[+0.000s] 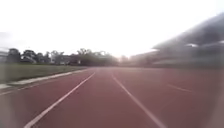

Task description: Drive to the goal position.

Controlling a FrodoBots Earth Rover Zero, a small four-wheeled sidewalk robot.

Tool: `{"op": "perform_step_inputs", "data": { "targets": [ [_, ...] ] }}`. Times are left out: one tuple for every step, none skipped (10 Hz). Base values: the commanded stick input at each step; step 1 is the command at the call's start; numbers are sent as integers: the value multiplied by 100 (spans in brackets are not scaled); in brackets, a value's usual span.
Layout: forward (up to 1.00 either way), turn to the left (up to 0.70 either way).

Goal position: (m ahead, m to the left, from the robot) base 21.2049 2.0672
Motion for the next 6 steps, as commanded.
{"op": "perform_step_inputs", "data": {
  "targets": [
    [70, 0],
    [70, -1],
    [70, -3],
    [70, -12],
    [70, -21],
    [70, -31]
  ]
}}
